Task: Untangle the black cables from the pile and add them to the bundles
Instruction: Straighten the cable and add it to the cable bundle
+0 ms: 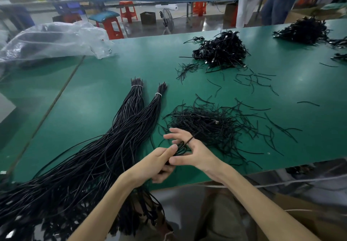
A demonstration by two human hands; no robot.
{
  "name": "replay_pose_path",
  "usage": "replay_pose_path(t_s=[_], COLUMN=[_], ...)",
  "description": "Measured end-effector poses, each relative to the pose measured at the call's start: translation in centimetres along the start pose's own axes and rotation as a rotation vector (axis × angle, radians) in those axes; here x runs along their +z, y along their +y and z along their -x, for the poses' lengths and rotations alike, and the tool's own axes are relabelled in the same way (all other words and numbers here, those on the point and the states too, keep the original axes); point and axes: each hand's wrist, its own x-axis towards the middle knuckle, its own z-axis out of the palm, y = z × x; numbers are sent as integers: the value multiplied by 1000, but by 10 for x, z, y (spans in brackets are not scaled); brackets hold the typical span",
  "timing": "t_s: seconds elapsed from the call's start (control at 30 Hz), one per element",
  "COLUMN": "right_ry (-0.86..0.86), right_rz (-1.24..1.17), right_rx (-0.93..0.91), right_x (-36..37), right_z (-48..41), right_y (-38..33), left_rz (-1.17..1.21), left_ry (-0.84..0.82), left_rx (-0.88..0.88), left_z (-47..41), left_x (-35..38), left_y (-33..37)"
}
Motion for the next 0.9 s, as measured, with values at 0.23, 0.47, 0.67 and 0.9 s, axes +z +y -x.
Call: replay_pose_path(t_s=[0.23, 0.47, 0.67, 0.9], right_ry=[18, 185, 275, 377], right_rz=[4, 8, 180, 238], right_rx=[7, -22, -37, -63], right_x=[2, 10, 17, 31], right_z=[4, 10, 14, 22], right_y=[10, 9, 6, 11], left_rz=[110, 307, 290, 290], left_ry=[-8, 9, 340, 525], left_rx=[-30, -36, -62, -61], left_z=[7, 6, -3, -9], left_x=[-5, 2, 27, 34], left_y=[-5, -7, -6, -7])
